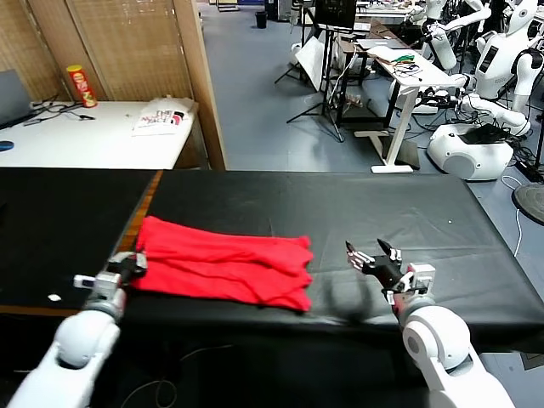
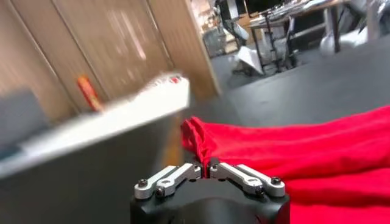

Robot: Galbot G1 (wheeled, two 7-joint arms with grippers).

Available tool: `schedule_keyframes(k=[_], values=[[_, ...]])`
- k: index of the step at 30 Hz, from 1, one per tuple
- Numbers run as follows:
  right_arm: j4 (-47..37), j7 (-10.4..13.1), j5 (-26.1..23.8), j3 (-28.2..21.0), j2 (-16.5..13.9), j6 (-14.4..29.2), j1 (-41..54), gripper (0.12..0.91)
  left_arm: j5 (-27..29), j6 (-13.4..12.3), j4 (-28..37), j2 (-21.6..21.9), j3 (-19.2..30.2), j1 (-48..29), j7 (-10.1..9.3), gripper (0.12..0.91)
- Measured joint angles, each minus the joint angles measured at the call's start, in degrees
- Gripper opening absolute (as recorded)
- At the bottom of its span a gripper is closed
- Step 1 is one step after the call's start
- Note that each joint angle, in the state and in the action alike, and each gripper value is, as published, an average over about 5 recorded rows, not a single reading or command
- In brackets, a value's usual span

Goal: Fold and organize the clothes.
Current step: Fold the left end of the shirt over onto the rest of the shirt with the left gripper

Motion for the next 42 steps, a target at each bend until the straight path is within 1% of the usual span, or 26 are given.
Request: schedule_keyframes(k=[3,8,10,13,17,21,26,31,36,38,39,42], values=[[0.2,0.0,-0.6,0.2,0.1,0.0,-0.5,0.798,-1.5,2.7,-3.7,-1.7,2.0,0.8,-2.1,0.15],[0.6,-0.1,-1.9,0.8,0.9,0.1,-1.5,0.798,-6.9,6.6,-11.0,-7.6,8.1,0.3,-6.12,0.15],[0.8,-0.2,-2.3,0.9,1.3,0.2,-1.9,0.798,-9.4,7.9,-12.8,-10.1,10.7,-0.7,-7.26,0.15],[1.0,-0.1,-2.6,1.2,1.6,0.2,-2.3,0.798,-12.3,8.9,-13.9,-13.4,14.3,-2.7,-8.02,0.15],[1.1,-0.1,-2.8,1.5,1.6,0.1,-2.6,0.798,-14.2,9.0,-13.4,-17.0,17.7,-4.7,-8.16,0.15],[1.1,-0.1,-2.9,1.6,1.7,0.1,-2.7,0.798,-14.4,8.8,-11.8,-20.1,19.5,-6.1,-8.16,0.15],[1.0,-0.1,-3.1,1.5,1.9,0.1,-2.7,0.798,-13.0,7.9,-9.6,-23.0,20.4,-6.6,-7.9,0.15],[0.5,-0.2,-3.6,0.8,2.3,0.1,-2.5,0.798,-12.8,7.4,-7.8,-25.3,20.5,-6.5,-8.23,0.15],[0.1,-1.1,-4.5,0.0,2.7,0.1,-2.3,0.798,-12.2,6.7,-6.2,-27.8,20.6,-6.5,-8.72,0.157],[-0.3,-1.6,-4.9,-0.4,3.0,0.1,-2.1,0.798,-12.6,6.5,-5.7,-28.8,20.6,-6.6,-9.0,0.204],[-0.4,-1.7,-5.1,-0.7,3.1,0.1,-2.0,0.798,-13.0,6.4,-5.5,-29.3,20.5,-6.6,-9.11,0.245],[-0.8,-2.1,-5.5,-1.5,3.3,0.2,-1.6,0.798,-15.0,5.9,-5.6,-30.9,20.3,-6.3,-9.19,0.402]])
